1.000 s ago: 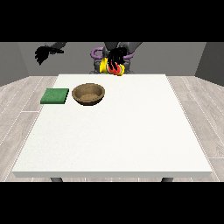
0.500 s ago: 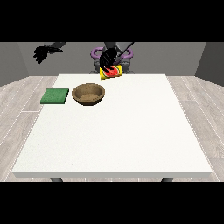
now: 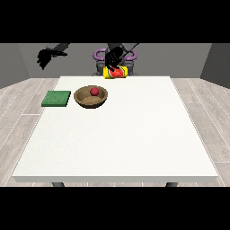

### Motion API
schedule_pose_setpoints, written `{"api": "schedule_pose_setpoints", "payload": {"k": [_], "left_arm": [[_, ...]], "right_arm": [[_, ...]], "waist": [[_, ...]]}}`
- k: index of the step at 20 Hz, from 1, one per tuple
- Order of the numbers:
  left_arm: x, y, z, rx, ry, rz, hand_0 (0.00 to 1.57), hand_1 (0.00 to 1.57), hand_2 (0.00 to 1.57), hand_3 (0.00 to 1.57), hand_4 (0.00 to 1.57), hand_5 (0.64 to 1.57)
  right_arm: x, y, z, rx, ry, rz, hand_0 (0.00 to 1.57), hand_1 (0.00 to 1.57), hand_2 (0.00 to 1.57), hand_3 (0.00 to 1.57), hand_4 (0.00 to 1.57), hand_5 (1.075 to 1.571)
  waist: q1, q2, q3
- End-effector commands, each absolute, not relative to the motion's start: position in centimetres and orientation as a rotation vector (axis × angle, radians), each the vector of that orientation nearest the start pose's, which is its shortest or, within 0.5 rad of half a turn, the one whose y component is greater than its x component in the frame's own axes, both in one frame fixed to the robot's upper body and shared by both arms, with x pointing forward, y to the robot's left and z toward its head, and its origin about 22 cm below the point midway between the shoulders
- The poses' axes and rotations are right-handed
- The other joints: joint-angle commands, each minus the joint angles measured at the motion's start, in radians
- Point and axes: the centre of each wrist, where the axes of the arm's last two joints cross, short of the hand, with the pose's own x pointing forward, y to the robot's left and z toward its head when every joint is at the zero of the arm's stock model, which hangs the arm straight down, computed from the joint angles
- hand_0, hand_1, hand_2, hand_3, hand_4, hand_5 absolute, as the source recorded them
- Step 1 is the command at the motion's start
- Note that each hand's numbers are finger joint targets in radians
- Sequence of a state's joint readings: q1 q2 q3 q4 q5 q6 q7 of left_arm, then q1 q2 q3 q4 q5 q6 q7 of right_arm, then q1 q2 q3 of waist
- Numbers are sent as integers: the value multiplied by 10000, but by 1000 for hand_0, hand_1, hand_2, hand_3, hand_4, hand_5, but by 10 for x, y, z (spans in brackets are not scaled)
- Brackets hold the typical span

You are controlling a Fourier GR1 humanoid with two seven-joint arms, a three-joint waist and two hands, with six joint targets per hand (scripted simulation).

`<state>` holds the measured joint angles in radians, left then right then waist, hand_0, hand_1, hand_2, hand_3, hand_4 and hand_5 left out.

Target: Pick the cup and pour the ball into the bowl, then pick the bowl and place it on the pad

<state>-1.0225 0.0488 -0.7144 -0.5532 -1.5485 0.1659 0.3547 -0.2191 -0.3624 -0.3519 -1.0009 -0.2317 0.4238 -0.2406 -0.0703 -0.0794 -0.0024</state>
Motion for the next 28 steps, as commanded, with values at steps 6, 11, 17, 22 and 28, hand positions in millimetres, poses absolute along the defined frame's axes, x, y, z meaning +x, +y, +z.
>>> {"api": "schedule_pose_setpoints", "payload": {"k": [6, 11, 17, 22, 28], "left_arm": [[396, 79, 60, -21128, 31894, 16538, 1023, 1023, 1257, 941, 1391, 1300], [380, 112, 48, -17657, 39926, 9151, 0, 0, 0, 0, 0, 1541], [353, 128, 41, -6623, 43461, 5618, 0, 0, 0, 0, 0, 1564], [338, 143, 21, -2087, 43454, 6744, 0, 0, 0, 0, 0, 1564], [346, 173, 39, -1803, 42918, 6088, 0, 0, 0, 0, 0, 1564]], "right_arm": [[266, -408, -21, -145, -15799, -1129, 0, 0, 0, 0, 225, 1565], [296, -372, -9, 536, -16583, -1030, 0, 0, 0, 0, 331, 1568], [315, -337, -5, -130, -16878, -1462, 0, 0, 0, 0, 201, 1571], [328, -315, -9, -483, -16394, -2588, 0, 0, 0, 0, 319, 1570], [334, -297, -37, -525, -16866, -3011, 0, 0, 0, 0, 285, 1567]], "waist": [[1270, 519, -107], [889, 1859, -225], [1762, 2374, -64], [2542, 2295, 12], [2369, 2967, 27]]}}
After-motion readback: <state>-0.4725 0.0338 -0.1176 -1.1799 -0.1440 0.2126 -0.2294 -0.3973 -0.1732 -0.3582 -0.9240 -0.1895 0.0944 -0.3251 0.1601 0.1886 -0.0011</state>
